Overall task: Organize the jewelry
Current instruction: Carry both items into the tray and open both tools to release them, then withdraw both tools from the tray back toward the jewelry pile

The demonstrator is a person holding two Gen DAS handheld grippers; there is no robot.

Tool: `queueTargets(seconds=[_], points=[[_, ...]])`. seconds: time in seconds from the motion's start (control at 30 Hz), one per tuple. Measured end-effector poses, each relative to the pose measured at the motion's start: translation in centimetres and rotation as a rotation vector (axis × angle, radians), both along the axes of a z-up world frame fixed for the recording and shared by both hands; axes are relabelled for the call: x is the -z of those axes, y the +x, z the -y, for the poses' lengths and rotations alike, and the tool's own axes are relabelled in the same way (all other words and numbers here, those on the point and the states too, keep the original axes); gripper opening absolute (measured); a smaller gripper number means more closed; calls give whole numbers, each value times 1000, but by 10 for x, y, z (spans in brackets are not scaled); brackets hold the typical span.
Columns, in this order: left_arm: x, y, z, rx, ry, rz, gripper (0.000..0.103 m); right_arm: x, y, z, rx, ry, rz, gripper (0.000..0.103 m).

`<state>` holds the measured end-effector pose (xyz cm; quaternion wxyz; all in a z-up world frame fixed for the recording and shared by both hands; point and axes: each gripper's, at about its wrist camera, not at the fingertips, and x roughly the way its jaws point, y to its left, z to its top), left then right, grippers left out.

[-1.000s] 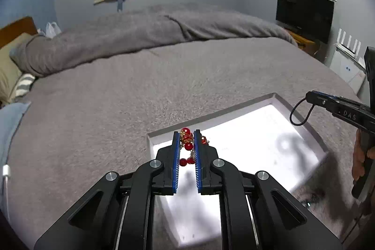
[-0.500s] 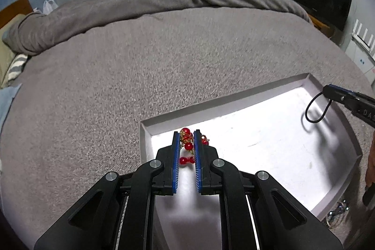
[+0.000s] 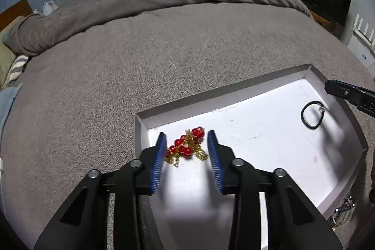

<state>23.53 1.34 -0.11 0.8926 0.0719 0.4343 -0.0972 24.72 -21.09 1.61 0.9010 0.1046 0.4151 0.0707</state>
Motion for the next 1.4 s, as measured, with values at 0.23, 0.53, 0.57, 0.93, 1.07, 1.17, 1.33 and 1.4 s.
queueTargets(seconds=[0.23, 0.53, 0.57, 0.93, 1.07, 1.17, 1.33, 1.4], points=[[-8, -15, -1, -9, -28, 39, 67, -12, -16, 4, 0, 2, 43, 57], [-22, -54, 1, -31, 26, 127, 89, -24, -53, 16, -4, -8, 104, 94], [-23, -60, -1, -36, 27, 134, 90, -24, -56, 18, -3, -4, 106, 95], [-41, -100, -16, -64, -6, 173, 92, -32, -107, 30, 24, -28, 148, 98], [-45, -120, -23, -75, -37, 180, 93, -33, -124, 27, 14, -21, 157, 98], [-46, -136, -30, -84, -52, 177, 93, -33, -137, 26, 5, -2, 156, 98], [-46, -163, -42, -109, -74, 180, 93, -34, -154, 22, -17, -20, 162, 98], [-44, -171, -45, -112, -88, 170, 93, -34, -160, 20, -22, -25, 164, 98]])
